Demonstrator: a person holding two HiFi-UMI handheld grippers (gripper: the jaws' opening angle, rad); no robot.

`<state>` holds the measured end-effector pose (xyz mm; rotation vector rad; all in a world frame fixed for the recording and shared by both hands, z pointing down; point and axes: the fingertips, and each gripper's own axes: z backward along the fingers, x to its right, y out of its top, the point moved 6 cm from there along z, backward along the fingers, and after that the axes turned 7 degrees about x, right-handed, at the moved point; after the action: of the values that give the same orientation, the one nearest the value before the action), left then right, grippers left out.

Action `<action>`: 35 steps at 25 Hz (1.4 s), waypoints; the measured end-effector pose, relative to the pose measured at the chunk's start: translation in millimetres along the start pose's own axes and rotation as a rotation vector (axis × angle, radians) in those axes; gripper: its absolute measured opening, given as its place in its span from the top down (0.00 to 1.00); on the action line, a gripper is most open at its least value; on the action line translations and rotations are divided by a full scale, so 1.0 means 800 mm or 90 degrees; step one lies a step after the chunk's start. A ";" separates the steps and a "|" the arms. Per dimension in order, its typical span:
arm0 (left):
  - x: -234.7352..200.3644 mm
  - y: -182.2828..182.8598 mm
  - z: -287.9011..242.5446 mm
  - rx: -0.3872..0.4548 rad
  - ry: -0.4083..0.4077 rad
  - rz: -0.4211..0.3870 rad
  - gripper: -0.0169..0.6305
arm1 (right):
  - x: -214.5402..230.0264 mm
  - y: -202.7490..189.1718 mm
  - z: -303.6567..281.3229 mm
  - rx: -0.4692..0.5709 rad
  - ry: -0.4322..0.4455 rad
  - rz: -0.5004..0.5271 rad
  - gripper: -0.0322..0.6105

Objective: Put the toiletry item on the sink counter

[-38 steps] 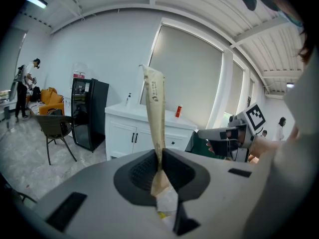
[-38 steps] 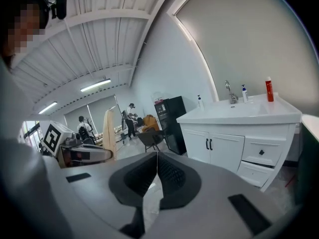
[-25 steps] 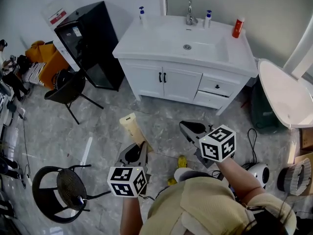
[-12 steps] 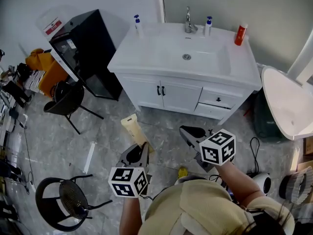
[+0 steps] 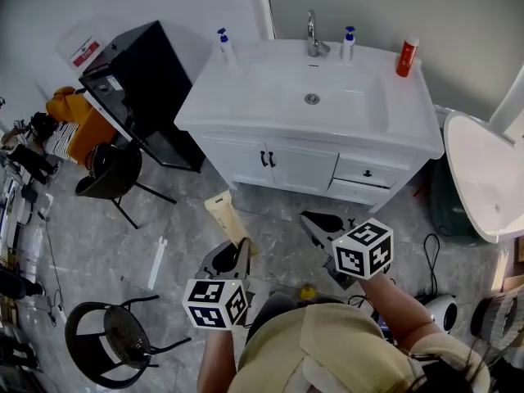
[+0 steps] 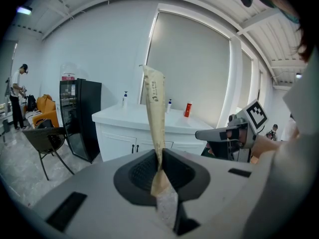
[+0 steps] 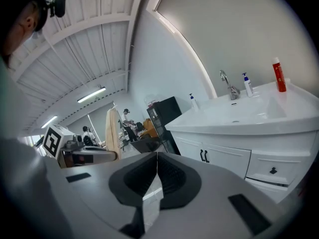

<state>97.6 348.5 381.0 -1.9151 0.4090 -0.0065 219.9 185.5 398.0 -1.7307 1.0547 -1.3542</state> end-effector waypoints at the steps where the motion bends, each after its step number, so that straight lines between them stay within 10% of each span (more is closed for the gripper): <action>1: -0.001 0.002 -0.003 0.001 0.000 0.001 0.87 | 0.002 0.001 -0.001 0.000 0.000 0.000 0.91; 35: -0.144 0.105 -0.200 -0.042 -0.197 -0.038 0.87 | 0.059 0.086 -0.163 0.046 -0.165 -0.030 0.91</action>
<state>-65.8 209.7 387.3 -1.9521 0.1439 0.2634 86.0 108.9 385.2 -1.8283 0.8166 -1.1437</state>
